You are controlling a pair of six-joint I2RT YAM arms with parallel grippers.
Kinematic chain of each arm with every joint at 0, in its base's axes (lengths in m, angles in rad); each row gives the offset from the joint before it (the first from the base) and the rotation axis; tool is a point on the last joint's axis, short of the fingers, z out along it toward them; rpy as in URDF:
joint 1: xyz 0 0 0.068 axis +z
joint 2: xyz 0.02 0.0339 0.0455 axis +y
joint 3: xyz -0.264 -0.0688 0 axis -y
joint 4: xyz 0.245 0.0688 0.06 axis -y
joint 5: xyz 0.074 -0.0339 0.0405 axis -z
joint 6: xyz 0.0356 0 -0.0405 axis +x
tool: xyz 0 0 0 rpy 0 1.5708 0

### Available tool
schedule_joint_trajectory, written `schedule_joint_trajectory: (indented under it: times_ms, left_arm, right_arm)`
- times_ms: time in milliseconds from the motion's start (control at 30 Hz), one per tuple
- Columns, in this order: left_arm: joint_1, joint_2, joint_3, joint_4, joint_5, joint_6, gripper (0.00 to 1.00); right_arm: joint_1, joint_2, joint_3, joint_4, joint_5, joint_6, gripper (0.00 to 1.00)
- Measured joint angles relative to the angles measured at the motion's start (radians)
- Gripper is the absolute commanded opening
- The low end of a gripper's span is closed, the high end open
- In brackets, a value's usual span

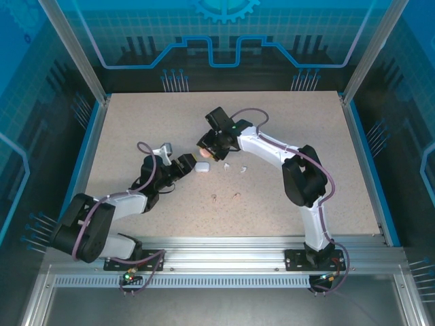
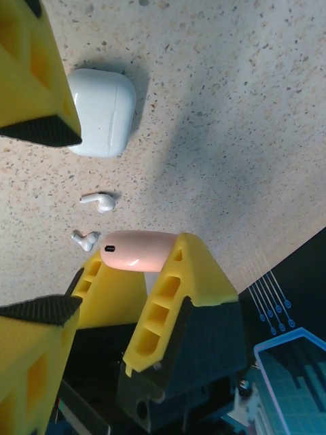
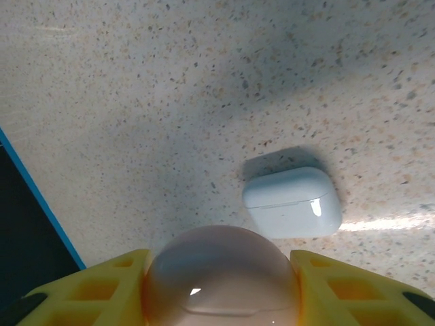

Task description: Insert wireless bluetooth earbuds into charging case

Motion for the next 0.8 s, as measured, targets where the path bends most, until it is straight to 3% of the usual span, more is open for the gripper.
schedule_joint_trajectory:
  times_ms: [800]
  left_arm:
    - [-0.038, 0.111, 0.021, 0.158, -0.013, -0.005, 0.47]
  right_arm:
    - [0.051, 0.002, 0.0, 0.043, -0.019, 0.078, 0.48]
